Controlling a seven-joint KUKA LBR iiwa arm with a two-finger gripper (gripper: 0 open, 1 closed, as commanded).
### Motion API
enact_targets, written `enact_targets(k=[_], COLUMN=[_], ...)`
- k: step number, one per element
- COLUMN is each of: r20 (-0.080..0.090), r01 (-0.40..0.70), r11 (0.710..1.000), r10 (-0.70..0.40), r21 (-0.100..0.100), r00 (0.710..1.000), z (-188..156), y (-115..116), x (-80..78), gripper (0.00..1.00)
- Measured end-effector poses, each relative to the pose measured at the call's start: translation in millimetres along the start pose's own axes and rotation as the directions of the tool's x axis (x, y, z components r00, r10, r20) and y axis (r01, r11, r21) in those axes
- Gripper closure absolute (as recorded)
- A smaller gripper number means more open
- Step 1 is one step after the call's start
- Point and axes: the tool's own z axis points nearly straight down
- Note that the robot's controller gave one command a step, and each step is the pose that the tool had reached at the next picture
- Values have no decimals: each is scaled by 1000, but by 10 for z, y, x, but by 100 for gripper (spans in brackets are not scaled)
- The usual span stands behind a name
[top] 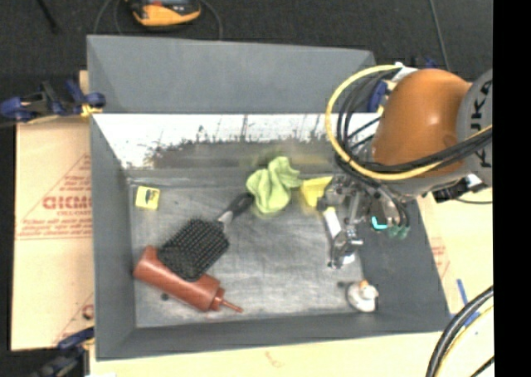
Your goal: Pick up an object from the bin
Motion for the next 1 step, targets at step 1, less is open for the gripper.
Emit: enact_targets(k=[1], r20=[8], r01=[1], r11=[1000], r10=[-1], r21=[1], r00=[1000], z=[-37], y=[1], x=[-17], gripper=[0])
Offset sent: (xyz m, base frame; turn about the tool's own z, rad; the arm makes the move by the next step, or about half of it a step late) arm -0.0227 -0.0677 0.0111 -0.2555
